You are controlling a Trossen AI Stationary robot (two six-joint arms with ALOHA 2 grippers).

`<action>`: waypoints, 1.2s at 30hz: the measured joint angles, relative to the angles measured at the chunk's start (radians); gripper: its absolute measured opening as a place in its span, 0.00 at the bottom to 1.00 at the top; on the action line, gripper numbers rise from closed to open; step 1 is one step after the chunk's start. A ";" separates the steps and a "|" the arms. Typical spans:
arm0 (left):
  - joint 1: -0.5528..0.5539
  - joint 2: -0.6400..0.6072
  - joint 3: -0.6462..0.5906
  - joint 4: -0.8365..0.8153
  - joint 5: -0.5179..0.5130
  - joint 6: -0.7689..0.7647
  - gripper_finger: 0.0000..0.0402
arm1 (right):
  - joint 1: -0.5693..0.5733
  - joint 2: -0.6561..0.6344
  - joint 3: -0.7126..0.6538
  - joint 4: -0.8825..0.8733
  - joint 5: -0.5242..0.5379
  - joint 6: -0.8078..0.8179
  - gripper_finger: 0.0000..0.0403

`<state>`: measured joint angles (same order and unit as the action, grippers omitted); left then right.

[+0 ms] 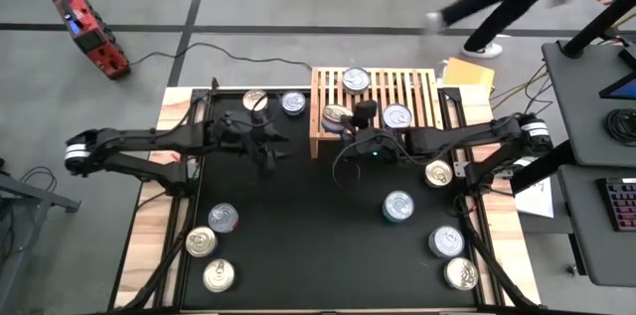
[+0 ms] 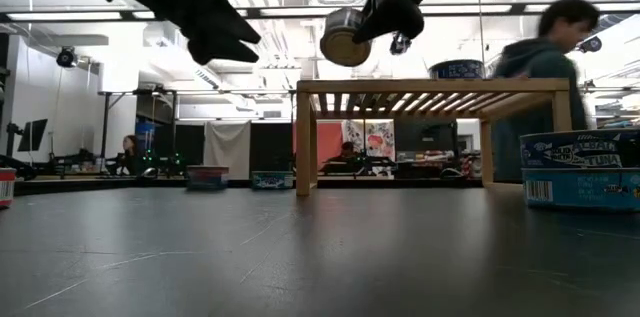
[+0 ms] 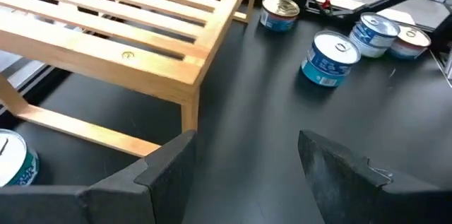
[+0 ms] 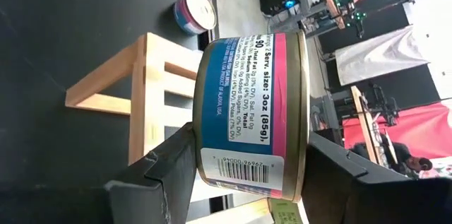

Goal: Stack canned seafood by type on shelf
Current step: Put the blue-pink tuna can on the shelf

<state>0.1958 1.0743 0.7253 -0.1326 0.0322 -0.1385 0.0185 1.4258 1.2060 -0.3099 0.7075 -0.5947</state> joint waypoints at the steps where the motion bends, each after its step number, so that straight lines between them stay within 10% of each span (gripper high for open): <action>1: -0.008 -0.010 -0.010 0.004 -0.011 -0.003 0.58 | -0.006 0.006 0.000 -0.001 0.000 -0.001 0.48; 36: -0.194 -0.033 -0.184 0.395 -0.131 -0.088 0.58 | -0.061 0.070 0.000 0.008 -0.003 -0.034 0.48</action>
<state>0.0021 1.0417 0.5415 0.2623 -0.0990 -0.2268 -0.0429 1.4960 1.2060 -0.3023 0.7041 -0.6291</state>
